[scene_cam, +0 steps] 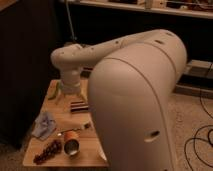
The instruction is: Place towel in metal cup
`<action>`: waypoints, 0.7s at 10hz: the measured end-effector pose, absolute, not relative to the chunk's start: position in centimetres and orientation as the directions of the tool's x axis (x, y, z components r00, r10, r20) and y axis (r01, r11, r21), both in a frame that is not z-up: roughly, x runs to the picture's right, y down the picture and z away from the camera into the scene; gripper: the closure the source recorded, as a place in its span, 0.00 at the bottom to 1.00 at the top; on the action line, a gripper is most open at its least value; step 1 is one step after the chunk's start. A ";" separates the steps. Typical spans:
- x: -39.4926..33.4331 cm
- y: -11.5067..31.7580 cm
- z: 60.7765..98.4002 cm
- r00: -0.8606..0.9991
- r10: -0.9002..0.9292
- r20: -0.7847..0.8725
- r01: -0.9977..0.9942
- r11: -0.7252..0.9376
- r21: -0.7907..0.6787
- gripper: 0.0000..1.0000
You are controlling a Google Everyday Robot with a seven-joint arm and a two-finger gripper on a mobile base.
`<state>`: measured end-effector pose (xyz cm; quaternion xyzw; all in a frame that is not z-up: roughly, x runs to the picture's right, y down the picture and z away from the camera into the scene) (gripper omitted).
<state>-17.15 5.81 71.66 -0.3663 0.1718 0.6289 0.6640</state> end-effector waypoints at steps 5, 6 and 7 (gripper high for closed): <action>-18.1 5.2 72.7 0.197 0.739 -0.644 -0.868 -0.174 -0.465 0.20; -18.7 5.1 72.7 0.211 0.748 -0.629 -0.867 -0.154 -0.473 0.20; -19.7 5.3 72.9 0.229 0.756 -0.613 -0.869 -0.124 -0.479 0.20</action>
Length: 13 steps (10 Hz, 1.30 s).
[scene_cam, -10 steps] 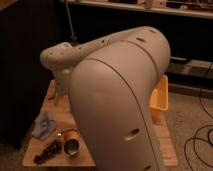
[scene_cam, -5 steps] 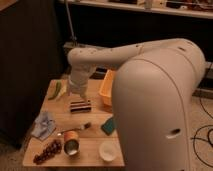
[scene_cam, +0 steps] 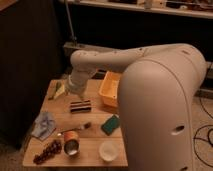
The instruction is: Place towel in metal cup
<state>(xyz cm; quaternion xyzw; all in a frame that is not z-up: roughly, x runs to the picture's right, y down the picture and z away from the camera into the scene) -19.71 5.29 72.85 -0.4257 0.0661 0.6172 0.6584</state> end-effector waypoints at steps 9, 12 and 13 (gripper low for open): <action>-28.1 9.1 75.4 0.356 0.725 -0.589 -0.890 0.072 -0.450 0.20; -30.1 10.8 75.8 0.406 0.689 -0.600 -0.883 0.128 -0.452 0.20; -30.5 11.4 76.1 0.419 0.672 -0.611 -0.877 0.126 -0.463 0.20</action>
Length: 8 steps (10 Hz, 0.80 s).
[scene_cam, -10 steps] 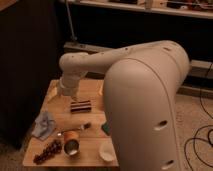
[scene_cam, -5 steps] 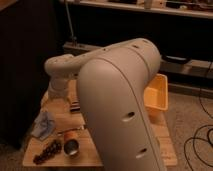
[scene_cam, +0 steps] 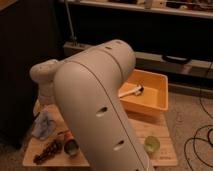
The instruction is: Place towel in metal cup
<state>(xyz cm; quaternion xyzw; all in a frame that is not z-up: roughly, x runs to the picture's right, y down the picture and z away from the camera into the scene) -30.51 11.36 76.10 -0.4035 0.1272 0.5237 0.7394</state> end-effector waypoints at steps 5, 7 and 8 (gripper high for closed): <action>-32.2 13.9 77.6 0.475 0.614 -0.630 -0.845 0.117 -0.523 0.20; -33.1 14.7 77.8 0.502 0.596 -0.626 -0.832 0.135 -0.538 0.20; -33.5 15.1 78.0 0.514 0.587 -0.625 -0.826 0.143 -0.545 0.20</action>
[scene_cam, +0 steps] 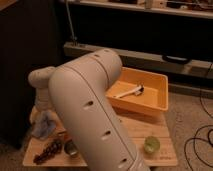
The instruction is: Place towel in metal cup
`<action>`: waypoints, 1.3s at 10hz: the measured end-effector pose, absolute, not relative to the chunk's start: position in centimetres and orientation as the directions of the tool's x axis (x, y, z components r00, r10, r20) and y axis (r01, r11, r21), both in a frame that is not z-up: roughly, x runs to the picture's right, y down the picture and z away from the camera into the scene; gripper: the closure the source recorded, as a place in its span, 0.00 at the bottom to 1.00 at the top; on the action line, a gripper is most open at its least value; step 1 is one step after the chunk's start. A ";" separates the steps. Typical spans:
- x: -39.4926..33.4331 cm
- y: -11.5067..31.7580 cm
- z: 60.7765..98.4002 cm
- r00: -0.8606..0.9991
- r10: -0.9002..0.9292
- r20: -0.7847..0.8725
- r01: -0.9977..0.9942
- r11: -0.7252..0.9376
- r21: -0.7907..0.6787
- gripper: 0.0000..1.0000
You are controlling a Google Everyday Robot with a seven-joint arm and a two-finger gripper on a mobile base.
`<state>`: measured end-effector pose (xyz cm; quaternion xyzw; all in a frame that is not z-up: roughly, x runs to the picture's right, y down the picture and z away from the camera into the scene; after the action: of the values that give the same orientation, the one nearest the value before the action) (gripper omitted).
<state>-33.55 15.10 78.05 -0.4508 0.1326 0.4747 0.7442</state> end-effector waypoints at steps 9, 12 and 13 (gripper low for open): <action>-35.6 17.8 80.1 0.581 0.525 -0.622 -0.799 0.224 -0.558 0.20; -35.8 18.5 81.2 0.588 0.505 -0.632 -0.799 0.241 -0.551 0.20; -36.0 18.7 81.5 0.592 0.498 -0.634 -0.797 0.247 -0.550 0.20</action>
<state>-35.98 18.72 81.49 -0.4475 0.1673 0.4196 0.7718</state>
